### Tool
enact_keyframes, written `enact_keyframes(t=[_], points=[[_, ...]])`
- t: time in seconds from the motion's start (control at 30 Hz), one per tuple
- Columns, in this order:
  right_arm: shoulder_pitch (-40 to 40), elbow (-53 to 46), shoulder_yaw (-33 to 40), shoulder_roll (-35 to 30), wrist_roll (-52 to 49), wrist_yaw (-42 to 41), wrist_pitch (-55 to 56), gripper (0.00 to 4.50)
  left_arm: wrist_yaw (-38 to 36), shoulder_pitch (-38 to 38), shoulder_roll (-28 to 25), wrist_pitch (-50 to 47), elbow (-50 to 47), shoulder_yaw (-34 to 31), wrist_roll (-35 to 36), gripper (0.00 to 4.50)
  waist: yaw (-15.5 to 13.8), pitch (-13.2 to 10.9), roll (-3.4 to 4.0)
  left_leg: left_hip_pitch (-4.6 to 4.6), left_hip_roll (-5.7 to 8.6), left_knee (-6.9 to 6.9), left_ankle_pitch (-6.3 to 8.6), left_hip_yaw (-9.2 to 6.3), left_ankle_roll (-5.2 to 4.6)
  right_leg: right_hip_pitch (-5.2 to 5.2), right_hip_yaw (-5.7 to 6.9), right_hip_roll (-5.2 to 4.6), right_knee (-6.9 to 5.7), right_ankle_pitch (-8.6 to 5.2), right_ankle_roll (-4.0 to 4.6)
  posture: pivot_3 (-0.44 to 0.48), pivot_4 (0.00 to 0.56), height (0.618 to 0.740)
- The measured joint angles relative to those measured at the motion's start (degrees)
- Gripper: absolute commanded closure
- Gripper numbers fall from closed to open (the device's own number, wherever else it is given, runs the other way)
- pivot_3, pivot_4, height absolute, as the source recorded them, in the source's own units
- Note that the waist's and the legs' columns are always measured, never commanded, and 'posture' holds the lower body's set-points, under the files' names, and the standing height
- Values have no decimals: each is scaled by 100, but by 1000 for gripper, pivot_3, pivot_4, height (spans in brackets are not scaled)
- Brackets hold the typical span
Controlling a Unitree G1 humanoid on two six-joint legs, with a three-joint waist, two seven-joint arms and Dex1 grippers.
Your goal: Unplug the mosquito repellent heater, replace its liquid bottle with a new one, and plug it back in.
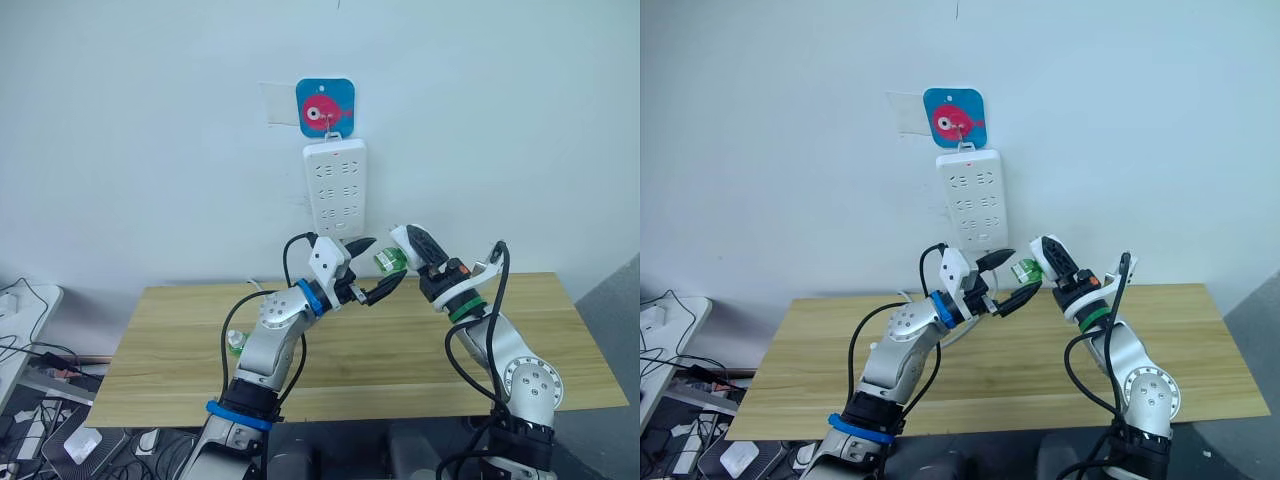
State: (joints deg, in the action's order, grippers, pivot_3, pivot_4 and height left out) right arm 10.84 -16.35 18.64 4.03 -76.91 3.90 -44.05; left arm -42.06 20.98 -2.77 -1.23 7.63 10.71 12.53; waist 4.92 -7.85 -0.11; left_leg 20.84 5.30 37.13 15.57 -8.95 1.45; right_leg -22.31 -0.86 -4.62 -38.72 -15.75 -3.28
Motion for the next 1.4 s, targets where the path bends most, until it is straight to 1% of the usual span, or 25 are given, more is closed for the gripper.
enact_keyframes(t=[0.07,0.1,0.17,0.33,0.37,0.63,0.7,0.77,0.87,0.93,1.0,1.1,1.17,1.3,1.4], points=[[-17,-1,-37,-33,-60,16,32,1412,11,19,-3,58,66,-1,1,21,0,0,0,0,-1,-6,0,-1,0,0,1,0,6,0,0,-149,137,740],[-18,-1,-61,-50,-86,22,62,1412,19,35,-4,68,123,-2,2,201,0,0,0,0,-1,-7,0,-1,0,0,1,0,8,0,0,-149,137,740],[-18,-4,-109,-81,-92,35,104,1412,27,37,3,80,154,-2,5,600,3,0,0,1,-1,-9,0,-1,0,0,1,0,13,0,-1,-149,137,740],[2,-31,-194,-153,-100,113,260,1412,4,35,98,117,156,96,10,2101,0,-1,-2,2,0,-10,1,1,-2,0,0,0,19,-1,-1,-145,139,740],[1,-38,-198,-177,-113,121,268,1412,9,35,99,120,156,110,9,2219,2,-2,-3,2,-1,-11,1,0,-2,0,1,0,19,-1,-1,-145,139,740],[-34,-38,-269,-300,-303,171,327,1412,23,11,89,137,99,136,2,2217,2,-4,-4,1,-2,-13,1,0,-2,0,1,2,21,-2,-3,-142,141,740],[-44,-38,-319,-376,-340,173,311,696,4,-11,17,132,49,142,5,2217,2,-7,-4,1,-2,-14,1,-1,-2,0,1,3,21,-2,-3,-135,140,740],[-95,-38,-413,-598,-538,151,115,19,-23,-13,-135,123,-35,128,8,2217,2,-9,-6,2,-3,-15,1,-1,-2,0,1,3,23,-1,-2,-134,139,740],[-169,22,-554,-1197,-884,27,-403,19,-336,-41,-520,126,-138,133,30,2217,2,-17,-5,2,-3,-16,1,0,-2,1,2,4,26,-1,-2,-127,138,740],[-144,234,-630,-1793,-1266,-195,-887,19,-645,-96,-827,154,-155,139,45,2217,-5,-25,-7,2,-2,-16,2,2,-4,3,2,4,31,-1,-1,-118,135,740],[53,723,-677,-2554,-1688,-526,-1504,19,-1031,-134,-1166,239,-158,184,50,2217,-8,-42,-5,4,-2,-15,3,8,-8,7,3,5,48,0,0,-105,135,740],[412,1463,-770,-3336,-1987,-998,-2272,19,-1608,-180,-1594,483,-169,266,50,2217,-19,-47,-6,8,-12,-19,7,10,-18,11,1,15,70,6,-4,-83,134,740],[638,1803,-934,-3632,-2065,-1305,-2709,19,-1879,-191,-1737,619,-230,338,56,2217,-27,-48,-7,12,-14,-18,11,12,-26,10,1,15,74,6,-4,-70,136,740],[1093,2388,-1219,-4010,-2067,-1905,-3471,19,-2247,-190,-1862,884,-288,370,69,2217,-69,-51,-10,17,-14,-18,18,17,-36,9,0,10,82,6,-4,-44,138,740],[1298,2698,-1349,-4067,-2054,-2153,-3809,19,-2394,-175,-1935,1102,-303,437,35,2217,-142,-56,-19,19,-14,-18,20,14,-38,8,-1,8,83,6,-4,-27,140,740]])
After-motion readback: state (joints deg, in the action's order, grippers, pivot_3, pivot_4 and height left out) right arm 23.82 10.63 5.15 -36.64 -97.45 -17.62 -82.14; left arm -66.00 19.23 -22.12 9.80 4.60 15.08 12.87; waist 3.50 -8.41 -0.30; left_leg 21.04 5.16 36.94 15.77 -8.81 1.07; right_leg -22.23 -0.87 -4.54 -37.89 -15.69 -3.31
